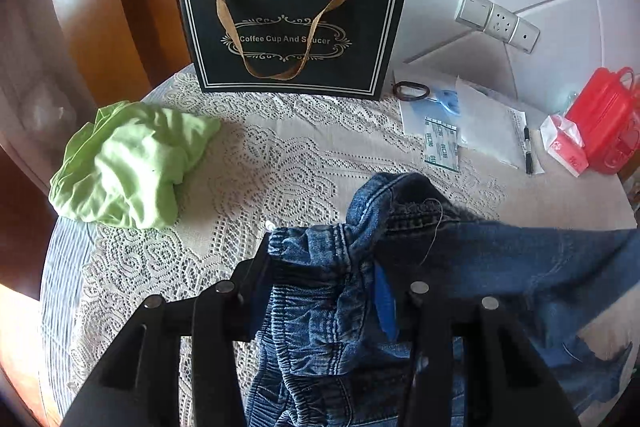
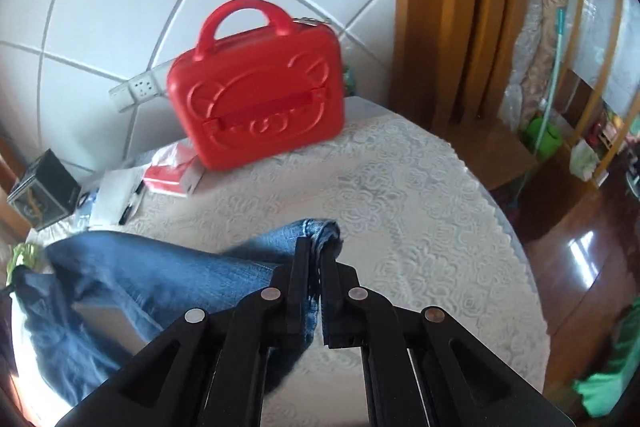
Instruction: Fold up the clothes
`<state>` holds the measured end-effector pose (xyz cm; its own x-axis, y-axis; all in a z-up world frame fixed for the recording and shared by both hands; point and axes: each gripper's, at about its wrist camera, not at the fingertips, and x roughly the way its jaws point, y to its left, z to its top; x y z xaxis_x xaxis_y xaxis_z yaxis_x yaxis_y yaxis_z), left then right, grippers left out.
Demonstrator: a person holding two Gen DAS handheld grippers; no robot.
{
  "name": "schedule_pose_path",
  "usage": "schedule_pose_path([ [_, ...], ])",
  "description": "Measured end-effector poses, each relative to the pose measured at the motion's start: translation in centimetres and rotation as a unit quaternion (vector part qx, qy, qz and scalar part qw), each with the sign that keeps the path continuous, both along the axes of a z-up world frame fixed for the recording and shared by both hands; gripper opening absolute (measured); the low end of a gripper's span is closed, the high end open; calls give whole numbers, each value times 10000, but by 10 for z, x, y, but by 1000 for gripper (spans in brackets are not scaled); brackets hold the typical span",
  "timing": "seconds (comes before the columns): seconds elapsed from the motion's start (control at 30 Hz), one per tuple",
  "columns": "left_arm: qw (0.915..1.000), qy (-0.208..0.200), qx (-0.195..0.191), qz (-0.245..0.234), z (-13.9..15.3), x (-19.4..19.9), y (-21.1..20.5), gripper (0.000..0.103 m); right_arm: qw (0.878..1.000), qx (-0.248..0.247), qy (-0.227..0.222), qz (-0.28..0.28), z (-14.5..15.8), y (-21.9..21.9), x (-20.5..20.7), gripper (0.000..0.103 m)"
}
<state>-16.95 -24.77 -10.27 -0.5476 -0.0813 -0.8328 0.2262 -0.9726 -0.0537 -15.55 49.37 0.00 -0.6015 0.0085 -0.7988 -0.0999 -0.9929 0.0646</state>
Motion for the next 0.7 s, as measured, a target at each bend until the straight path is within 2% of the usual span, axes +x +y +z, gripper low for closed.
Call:
schedule_pose_path([
  [0.03, 10000, -67, -52, -14, -9, -4, -2, 54, 9999, 69, -149, -24, -10, 4, -5, 15],
  [0.07, 9998, -177, -92, -6, -18, -6, -3, 62, 9988, 235, -394, -168, -25, 9, -9, 33],
  [0.1, 9995, -289, -103, 8, -25, -8, -4, 65, 9953, 430, -757, -424, -46, 14, -14, 50],
  [0.2, 9990, -440, 17, 45, -31, -7, -9, 67, 9897, 77, -1265, -671, -89, 21, -8, 52],
  [0.3, 9988, -484, -8, 32, -29, -6, -12, 69, 9876, -176, -1403, -686, -108, 23, 2, 52],
  [0.37, 9986, -531, -55, 26, -28, -9, -15, 79, 9864, -226, -1462, -716, -115, 28, -6, 52],
  [0.47, 9980, -617, -142, 9, -29, -14, -17, 82, 9854, -317, -1504, -729, -126, 29, -22, 54],
  [0.53, 9976, -676, -178, 3, -32, -18, -17, 82, 9851, -345, -1510, -754, -132, 28, -32, 59],
  [0.6, 9966, -804, -163, 19, -39, -24, -17, 82, 9845, -353, -1533, -769, -136, 28, -39, 74],
  [0.67, 9946, -1020, -167, 45, -50, -31, -14, 82, 9838, -391, -1571, -764, -144, 25, -51, 83],
  [0.7, 9934, -1132, -176, 58, -55, -34, -12, 82, 9837, -411, -1575, -764, -146, 24, -55, 83],
])
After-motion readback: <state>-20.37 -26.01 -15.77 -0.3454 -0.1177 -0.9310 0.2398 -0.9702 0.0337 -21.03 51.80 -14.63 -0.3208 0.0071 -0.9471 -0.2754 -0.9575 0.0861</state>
